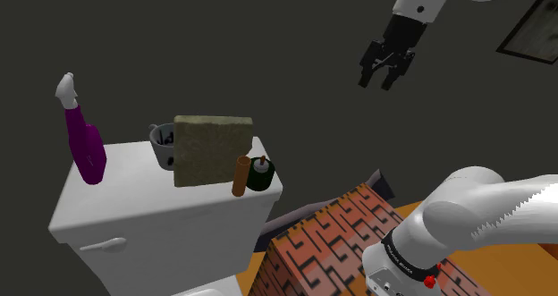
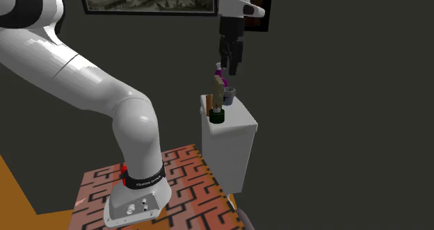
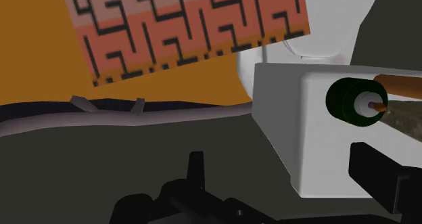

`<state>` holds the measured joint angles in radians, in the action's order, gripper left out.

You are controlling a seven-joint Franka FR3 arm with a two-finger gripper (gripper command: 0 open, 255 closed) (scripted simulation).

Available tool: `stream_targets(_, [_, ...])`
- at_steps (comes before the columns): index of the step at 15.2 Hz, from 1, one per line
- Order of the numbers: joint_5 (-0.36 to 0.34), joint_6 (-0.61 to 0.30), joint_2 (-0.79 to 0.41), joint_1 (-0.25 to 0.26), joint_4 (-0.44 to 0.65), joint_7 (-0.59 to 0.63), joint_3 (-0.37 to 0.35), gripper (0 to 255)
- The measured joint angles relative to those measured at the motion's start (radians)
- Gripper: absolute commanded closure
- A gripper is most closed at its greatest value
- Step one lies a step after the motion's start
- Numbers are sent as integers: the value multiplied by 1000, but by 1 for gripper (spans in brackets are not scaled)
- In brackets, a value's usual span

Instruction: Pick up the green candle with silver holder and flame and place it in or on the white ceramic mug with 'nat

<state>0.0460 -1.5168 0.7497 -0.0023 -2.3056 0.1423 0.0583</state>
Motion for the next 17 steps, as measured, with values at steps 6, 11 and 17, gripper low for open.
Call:
stream_targets(6, [44,-100,-3,23,-83,84,-81,0])
stream_targets(11, [96,-236,-34,55,-167,187,-183,0])
stream_targets(17, [146,-411,-135,89,-217,313,-313,0])
